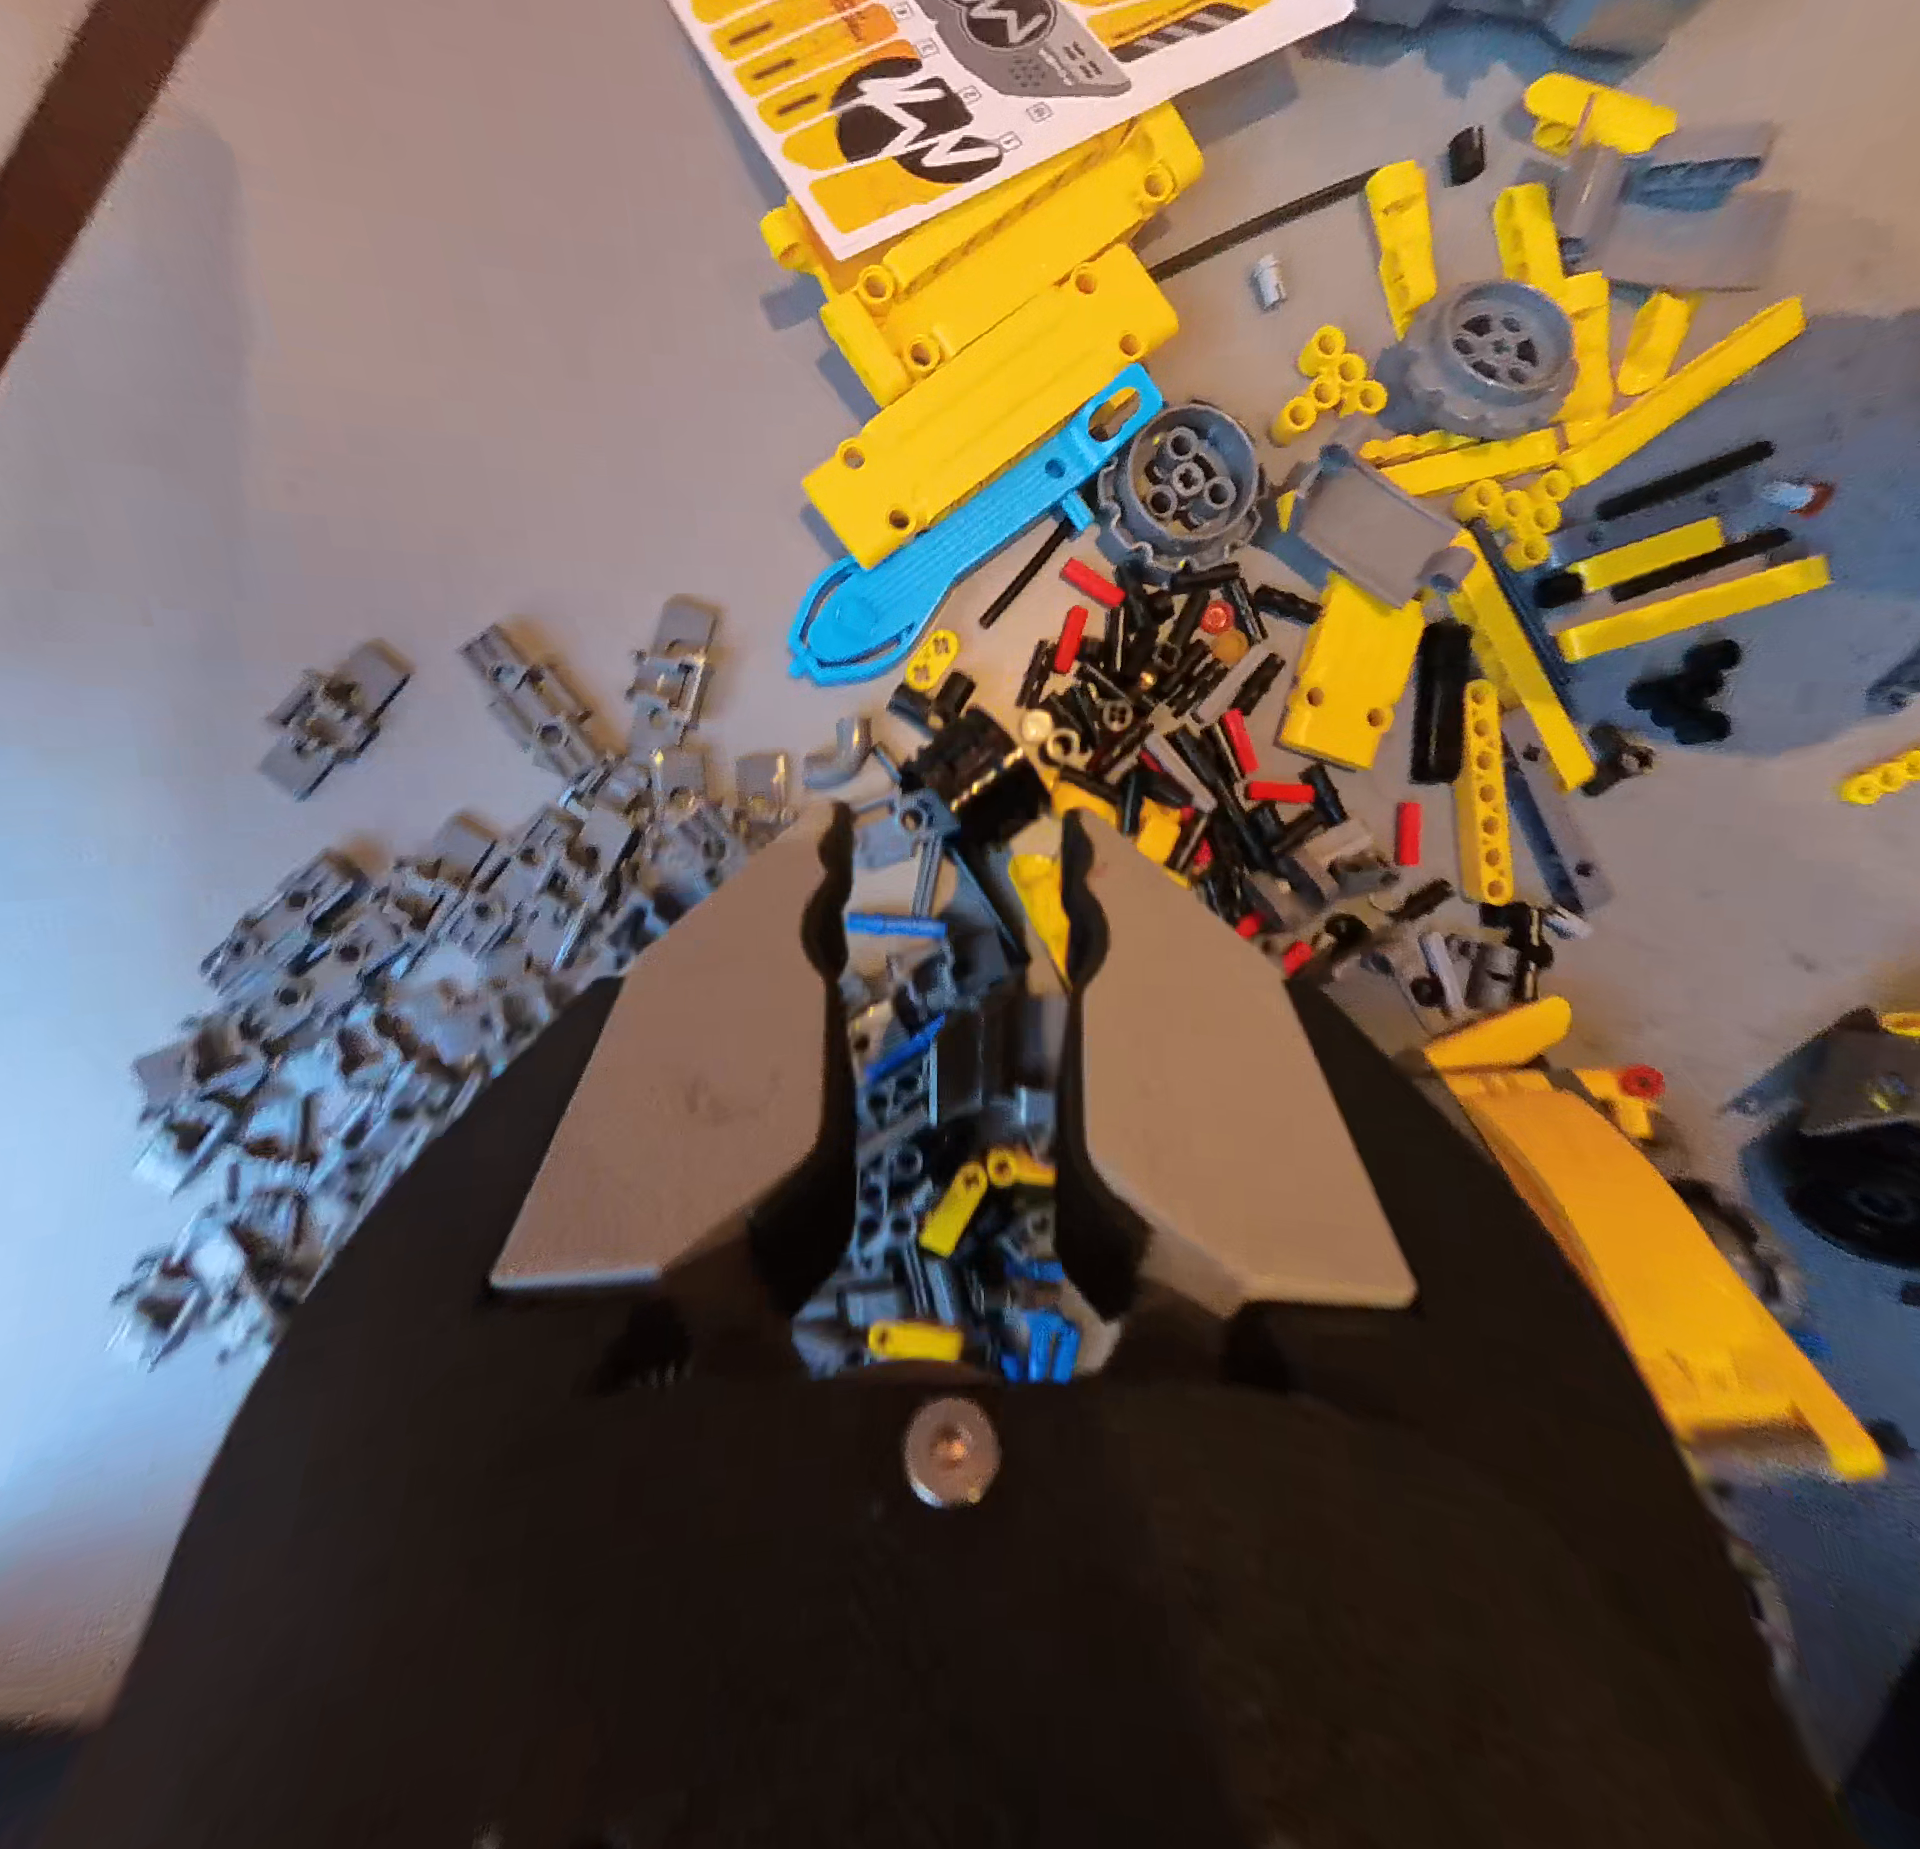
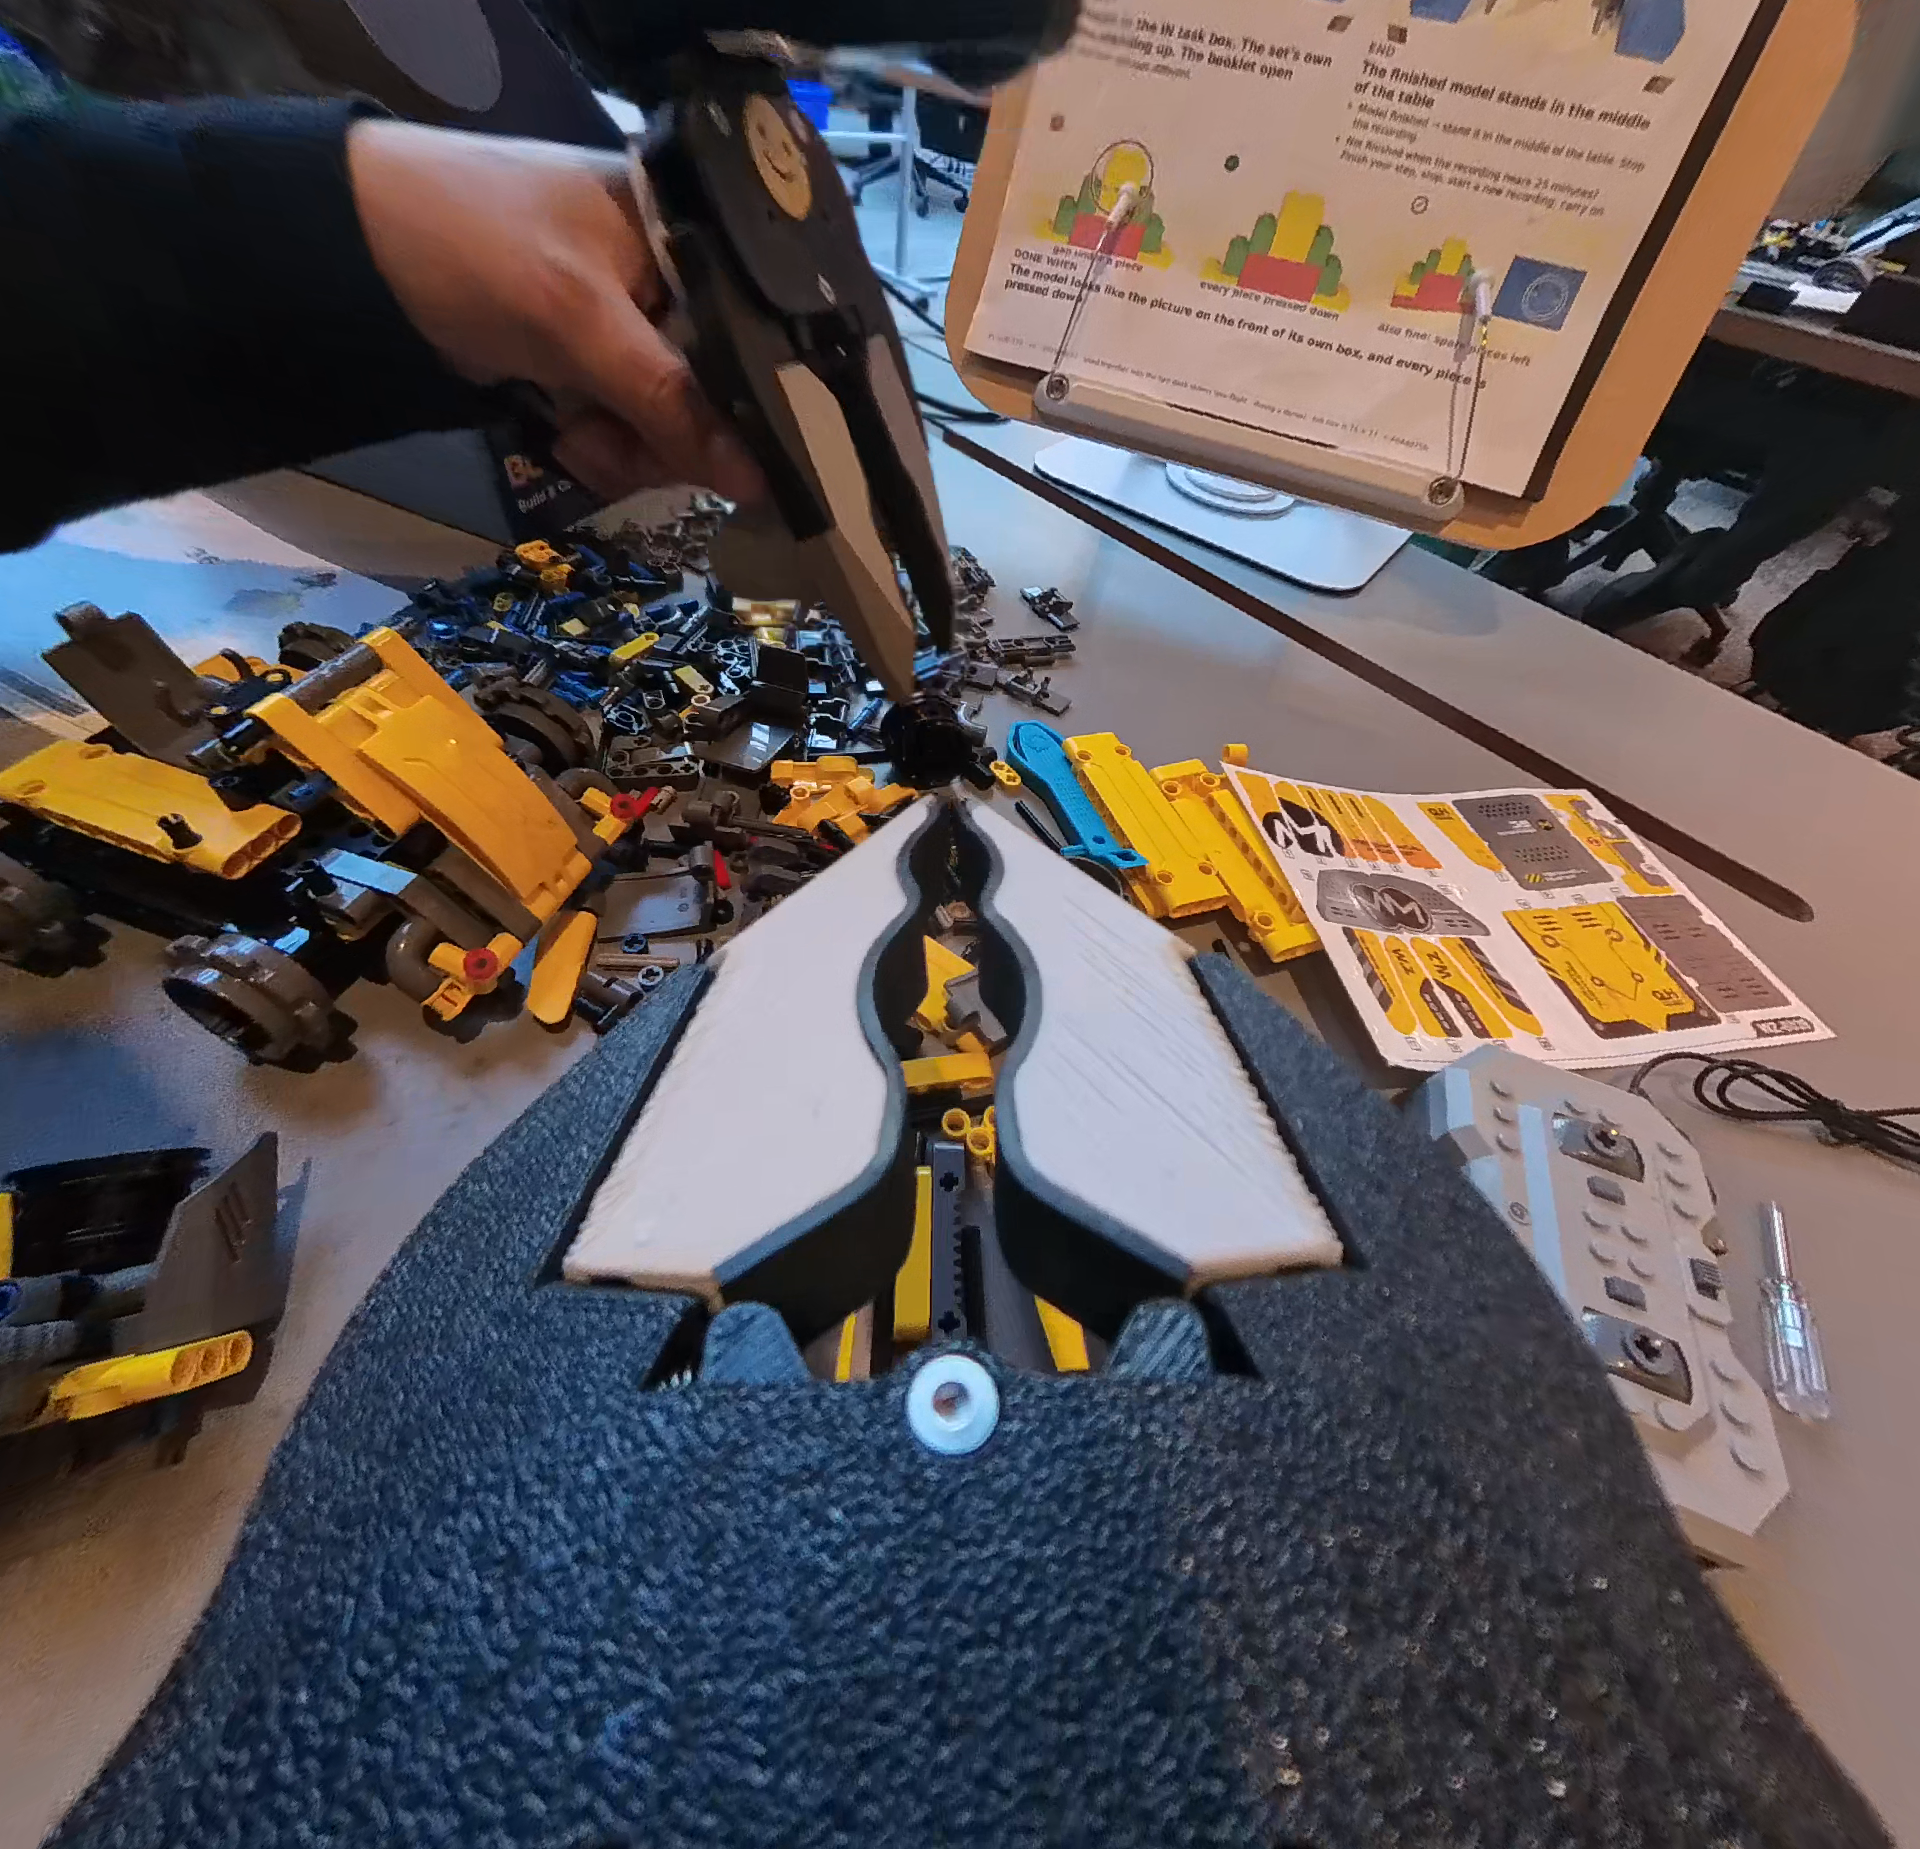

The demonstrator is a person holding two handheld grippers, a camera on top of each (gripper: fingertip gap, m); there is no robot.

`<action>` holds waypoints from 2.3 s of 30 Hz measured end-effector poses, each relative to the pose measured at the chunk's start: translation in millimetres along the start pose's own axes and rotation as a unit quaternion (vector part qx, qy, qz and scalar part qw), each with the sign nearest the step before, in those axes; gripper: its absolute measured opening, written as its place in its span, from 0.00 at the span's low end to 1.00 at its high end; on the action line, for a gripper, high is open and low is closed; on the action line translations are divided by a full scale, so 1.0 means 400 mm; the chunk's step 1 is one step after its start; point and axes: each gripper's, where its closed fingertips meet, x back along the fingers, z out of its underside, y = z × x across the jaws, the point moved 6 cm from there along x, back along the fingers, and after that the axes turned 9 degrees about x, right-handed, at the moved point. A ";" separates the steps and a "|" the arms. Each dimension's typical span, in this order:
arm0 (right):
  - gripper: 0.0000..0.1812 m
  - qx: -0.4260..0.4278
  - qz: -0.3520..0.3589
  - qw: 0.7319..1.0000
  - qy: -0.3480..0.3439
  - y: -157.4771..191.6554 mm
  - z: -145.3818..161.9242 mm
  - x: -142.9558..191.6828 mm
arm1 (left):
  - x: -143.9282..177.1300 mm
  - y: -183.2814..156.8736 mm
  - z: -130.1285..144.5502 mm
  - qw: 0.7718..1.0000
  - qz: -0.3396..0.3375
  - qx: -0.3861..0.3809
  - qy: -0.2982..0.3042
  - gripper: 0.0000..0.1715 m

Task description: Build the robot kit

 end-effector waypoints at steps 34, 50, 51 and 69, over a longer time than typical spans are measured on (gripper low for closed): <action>0.00 -0.014 0.162 0.987 -0.003 -0.156 0.067 0.008 | 0.540 0.004 0.346 0.988 -0.086 -0.005 -0.128 0.25; 0.00 -0.063 0.116 0.991 -0.038 -0.119 0.043 0.026 | 0.182 -0.091 0.028 0.992 -0.021 -0.106 -0.069 0.14; 0.00 -0.059 0.109 0.991 -0.038 -0.113 0.038 0.025 | 0.141 -0.085 0.001 0.993 -0.024 -0.109 -0.049 0.12; 0.00 -0.075 0.070 0.988 -0.118 -0.095 -0.036 0.097 | -0.135 0.002 -0.080 0.973 -0.013 -0.178 0.144 0.09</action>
